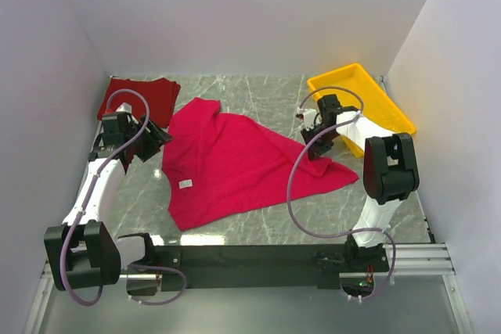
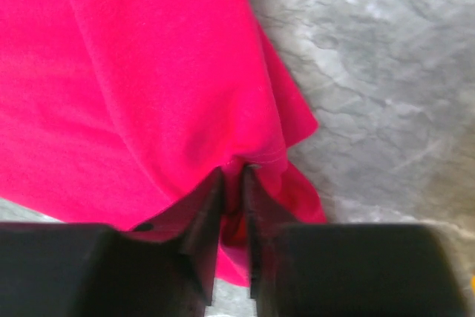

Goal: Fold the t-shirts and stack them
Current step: Flatten the tshirt out

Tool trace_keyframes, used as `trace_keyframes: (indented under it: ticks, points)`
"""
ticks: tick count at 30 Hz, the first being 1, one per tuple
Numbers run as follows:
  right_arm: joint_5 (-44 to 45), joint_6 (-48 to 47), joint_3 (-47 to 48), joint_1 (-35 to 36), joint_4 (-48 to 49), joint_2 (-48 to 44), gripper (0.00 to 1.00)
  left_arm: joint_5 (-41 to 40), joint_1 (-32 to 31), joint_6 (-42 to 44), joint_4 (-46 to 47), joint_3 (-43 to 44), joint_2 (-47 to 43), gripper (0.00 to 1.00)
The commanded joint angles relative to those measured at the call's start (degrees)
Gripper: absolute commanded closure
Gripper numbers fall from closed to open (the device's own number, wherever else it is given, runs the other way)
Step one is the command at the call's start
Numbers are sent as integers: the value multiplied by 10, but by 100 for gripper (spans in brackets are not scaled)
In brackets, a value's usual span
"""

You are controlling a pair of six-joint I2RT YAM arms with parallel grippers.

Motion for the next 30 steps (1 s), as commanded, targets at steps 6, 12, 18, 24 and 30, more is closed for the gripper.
trace_keyframes:
  ticks: [6, 12, 18, 24, 30]
  points:
    - [-1, -21, -38, 34, 57, -84, 84, 13, 2, -4, 18, -5, -15, 33]
    - [-18, -105, -96, 60, 69, -160, 87, 13, 2, 0, 16, -6, -17, 33]
    - [6, -210, -210, 144, 99, -273, 82, 20, 1, -5, 26, -18, -14, 33]
    - [-24, -216, -239, 198, 71, -277, 59, 23, 2, -2, 26, -16, -11, 33]
    - [-59, -103, -147, 129, 59, -264, 42, 22, 3, 0, 23, -16, -14, 33]
